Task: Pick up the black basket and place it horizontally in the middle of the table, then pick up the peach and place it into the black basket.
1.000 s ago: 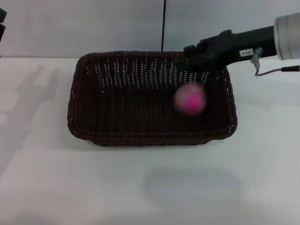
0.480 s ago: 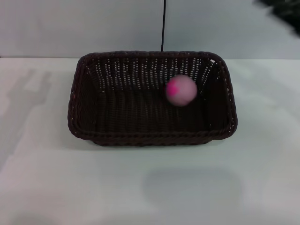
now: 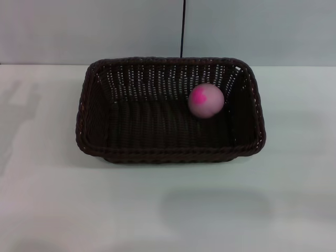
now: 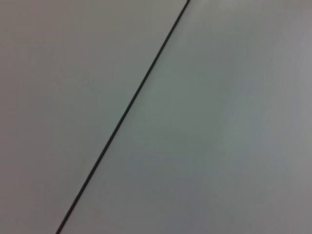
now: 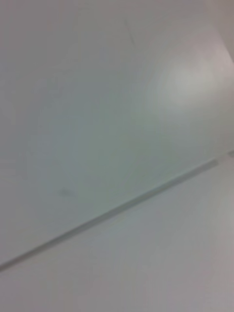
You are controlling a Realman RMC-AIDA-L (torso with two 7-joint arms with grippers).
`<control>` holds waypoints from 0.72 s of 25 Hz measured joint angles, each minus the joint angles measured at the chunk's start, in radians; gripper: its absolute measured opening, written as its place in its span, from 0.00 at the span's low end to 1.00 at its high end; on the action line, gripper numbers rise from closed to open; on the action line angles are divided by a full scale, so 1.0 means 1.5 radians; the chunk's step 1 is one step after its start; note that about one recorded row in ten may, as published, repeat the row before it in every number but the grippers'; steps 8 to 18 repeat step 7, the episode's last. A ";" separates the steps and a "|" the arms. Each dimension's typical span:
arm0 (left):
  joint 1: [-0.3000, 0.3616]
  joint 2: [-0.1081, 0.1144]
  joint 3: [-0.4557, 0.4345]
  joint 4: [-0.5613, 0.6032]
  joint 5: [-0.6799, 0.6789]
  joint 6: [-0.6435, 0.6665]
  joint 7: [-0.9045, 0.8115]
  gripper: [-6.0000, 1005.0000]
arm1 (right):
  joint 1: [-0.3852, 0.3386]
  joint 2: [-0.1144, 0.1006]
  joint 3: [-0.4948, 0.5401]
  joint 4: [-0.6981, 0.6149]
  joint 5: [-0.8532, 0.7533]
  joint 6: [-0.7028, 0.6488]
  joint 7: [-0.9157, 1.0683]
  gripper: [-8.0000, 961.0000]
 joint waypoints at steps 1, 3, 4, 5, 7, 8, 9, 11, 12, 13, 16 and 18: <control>0.000 0.000 -0.001 0.000 0.000 0.001 0.000 0.51 | -0.002 0.000 0.007 0.002 0.003 0.000 0.000 0.52; 0.000 0.000 -0.001 0.000 0.000 0.002 0.000 0.51 | -0.003 0.000 0.014 0.004 0.005 -0.001 0.000 0.52; 0.000 -0.001 -0.001 0.000 0.000 0.003 0.000 0.51 | -0.003 0.000 0.016 0.004 0.006 -0.002 0.000 0.52; 0.000 -0.001 -0.001 -0.001 0.000 0.004 0.000 0.51 | -0.004 0.000 0.016 0.005 0.006 -0.002 0.000 0.52; 0.000 -0.001 -0.002 -0.003 0.000 0.006 0.000 0.51 | -0.003 0.000 0.016 0.005 0.007 -0.002 0.000 0.52; 0.000 -0.001 -0.002 -0.003 0.000 0.006 0.000 0.51 | -0.003 0.000 0.016 0.005 0.007 -0.002 0.000 0.52; 0.000 -0.001 -0.002 -0.003 0.000 0.006 0.000 0.51 | -0.003 0.000 0.016 0.005 0.007 -0.002 0.000 0.52; 0.000 -0.001 -0.002 -0.003 0.000 0.006 0.000 0.51 | -0.003 0.000 0.016 0.005 0.007 -0.002 0.000 0.52; 0.000 -0.001 -0.002 -0.003 0.000 0.006 0.000 0.51 | -0.003 0.000 0.016 0.005 0.007 -0.002 0.000 0.52; 0.000 -0.001 -0.002 -0.003 0.000 0.006 0.000 0.51 | -0.003 0.000 0.016 0.005 0.007 -0.002 0.000 0.52; 0.000 -0.001 -0.002 -0.003 0.000 0.006 0.000 0.51 | -0.003 0.000 0.016 0.005 0.007 -0.002 0.000 0.52; 0.000 -0.001 -0.002 -0.003 0.000 0.006 0.000 0.51 | -0.003 0.000 0.016 0.005 0.007 -0.002 0.000 0.52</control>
